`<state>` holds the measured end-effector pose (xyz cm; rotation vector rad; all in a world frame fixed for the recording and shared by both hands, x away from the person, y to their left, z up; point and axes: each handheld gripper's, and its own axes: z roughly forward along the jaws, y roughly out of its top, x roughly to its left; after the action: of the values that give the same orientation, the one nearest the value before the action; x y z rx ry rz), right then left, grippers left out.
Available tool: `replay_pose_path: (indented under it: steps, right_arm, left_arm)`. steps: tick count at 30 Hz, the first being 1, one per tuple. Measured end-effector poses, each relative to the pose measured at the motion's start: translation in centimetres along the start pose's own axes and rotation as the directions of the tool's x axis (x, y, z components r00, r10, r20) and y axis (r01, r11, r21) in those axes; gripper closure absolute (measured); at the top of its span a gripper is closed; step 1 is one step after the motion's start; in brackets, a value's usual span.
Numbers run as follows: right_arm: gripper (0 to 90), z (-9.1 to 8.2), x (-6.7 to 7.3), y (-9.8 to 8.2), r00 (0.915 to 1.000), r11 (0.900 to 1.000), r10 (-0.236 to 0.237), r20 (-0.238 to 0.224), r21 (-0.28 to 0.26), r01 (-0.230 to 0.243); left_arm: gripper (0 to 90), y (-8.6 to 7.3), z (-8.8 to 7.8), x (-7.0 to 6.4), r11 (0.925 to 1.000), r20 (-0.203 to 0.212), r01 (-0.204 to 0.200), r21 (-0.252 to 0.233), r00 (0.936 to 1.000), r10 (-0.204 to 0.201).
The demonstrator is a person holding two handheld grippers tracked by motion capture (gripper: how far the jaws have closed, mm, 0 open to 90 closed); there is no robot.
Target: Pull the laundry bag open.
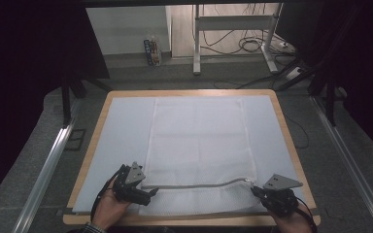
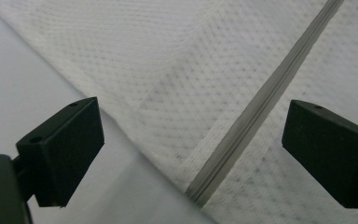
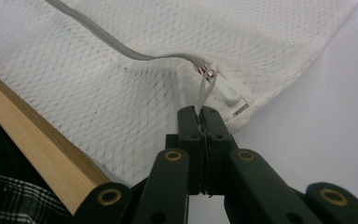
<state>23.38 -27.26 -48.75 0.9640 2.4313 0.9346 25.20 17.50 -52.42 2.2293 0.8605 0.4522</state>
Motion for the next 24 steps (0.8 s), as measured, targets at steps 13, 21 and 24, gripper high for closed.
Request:
replay_pose_path:
  steps: [13,21,24]
  right_arm:
    - [87.4,-0.5,0.8,0.2,0.9806,0.977,-0.196,0.003,-0.087,0.195]
    - [87.4,-0.4,0.4,-0.1,0.9745,0.969,-0.224,-0.014,-0.111,0.221]
    - [87.4,-0.3,0.3,-0.1,0.9719,0.966,-0.235,-0.017,-0.116,0.231]
  left_arm:
    - [6.3,8.6,3.3,-1.9,0.9997,0.204,-0.012,-0.021,0.9789,0.016]
    - [6.8,14.3,6.9,-4.1,0.9974,0.274,-0.043,-0.057,0.96,0.057]
    - [7.3,15.9,8.3,-5.0,0.9964,0.291,-0.057,-0.063,0.9539,0.073]
